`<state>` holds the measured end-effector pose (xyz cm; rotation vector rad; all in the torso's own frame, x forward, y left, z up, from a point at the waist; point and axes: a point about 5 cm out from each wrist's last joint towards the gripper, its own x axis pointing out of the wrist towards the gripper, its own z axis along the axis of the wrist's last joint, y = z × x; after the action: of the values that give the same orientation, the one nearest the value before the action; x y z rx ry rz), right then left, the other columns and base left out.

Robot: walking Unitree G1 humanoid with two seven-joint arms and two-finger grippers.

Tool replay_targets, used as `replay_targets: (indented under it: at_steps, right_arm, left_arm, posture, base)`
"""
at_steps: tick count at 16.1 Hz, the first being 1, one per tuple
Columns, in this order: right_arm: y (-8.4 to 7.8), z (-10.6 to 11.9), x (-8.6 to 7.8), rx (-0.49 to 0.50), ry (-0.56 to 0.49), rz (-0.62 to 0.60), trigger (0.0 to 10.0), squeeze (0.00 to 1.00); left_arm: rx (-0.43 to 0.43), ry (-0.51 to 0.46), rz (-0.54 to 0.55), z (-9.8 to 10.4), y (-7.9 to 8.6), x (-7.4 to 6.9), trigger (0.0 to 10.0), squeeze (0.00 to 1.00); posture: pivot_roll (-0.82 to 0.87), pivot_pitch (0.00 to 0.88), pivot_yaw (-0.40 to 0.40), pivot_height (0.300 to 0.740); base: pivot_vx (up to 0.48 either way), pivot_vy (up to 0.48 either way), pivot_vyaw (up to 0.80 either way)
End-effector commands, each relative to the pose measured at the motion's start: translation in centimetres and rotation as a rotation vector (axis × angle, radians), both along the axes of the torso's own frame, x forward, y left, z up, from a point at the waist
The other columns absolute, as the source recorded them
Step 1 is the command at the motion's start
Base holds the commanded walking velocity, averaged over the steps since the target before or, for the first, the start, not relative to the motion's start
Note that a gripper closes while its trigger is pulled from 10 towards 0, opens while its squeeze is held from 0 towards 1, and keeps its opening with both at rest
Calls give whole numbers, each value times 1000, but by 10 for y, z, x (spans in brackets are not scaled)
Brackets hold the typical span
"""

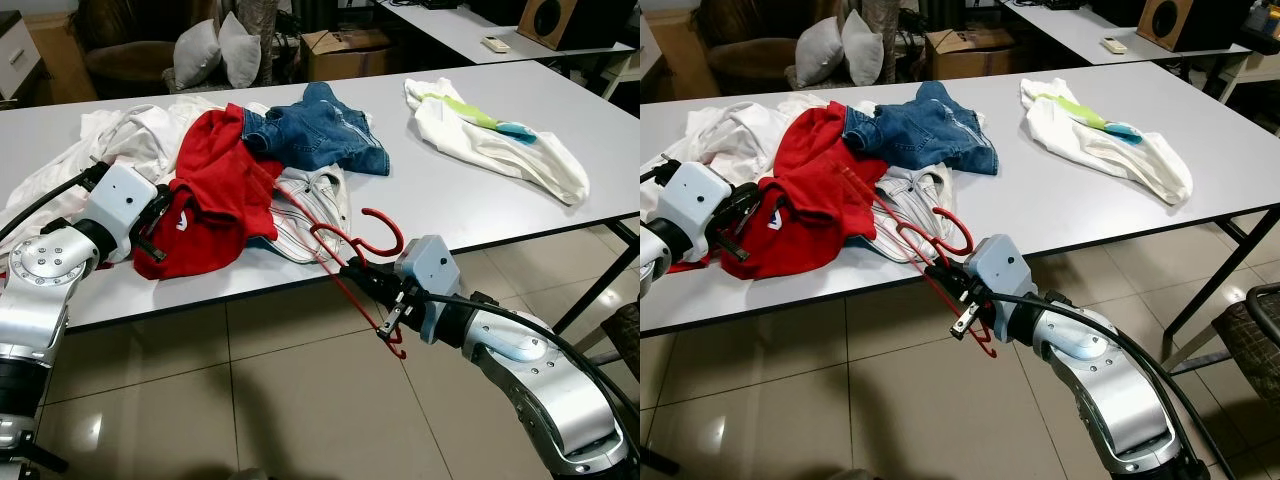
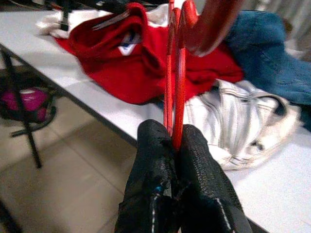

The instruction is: Hang hanger

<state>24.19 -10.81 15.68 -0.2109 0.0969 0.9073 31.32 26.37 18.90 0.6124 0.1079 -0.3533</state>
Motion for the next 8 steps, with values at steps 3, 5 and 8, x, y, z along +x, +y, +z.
replay_targets:
  at_steps: [3,5,8]
  right_arm:
    - [-3,-2,-9,-36,36,134,10000,0]
    - [-5,-6,-9,-59,52,135,10000,0]
    - [-6,-7,-2,-71,55,120,10000,0]
  left_arm:
    - [-13,-47,-87,36,-17,-5,0,0]
    - [0,-42,-171,52,-29,-12,0,0]
    - [20,17,-221,56,-40,-22,0,0]
  posture:
    - [-74,0,13,740]
    - [-70,0,4,740]
    - [-64,0,-1,740]
  base:
    - [0,0,0]
    - [0,0,0]
    - [0,0,0]
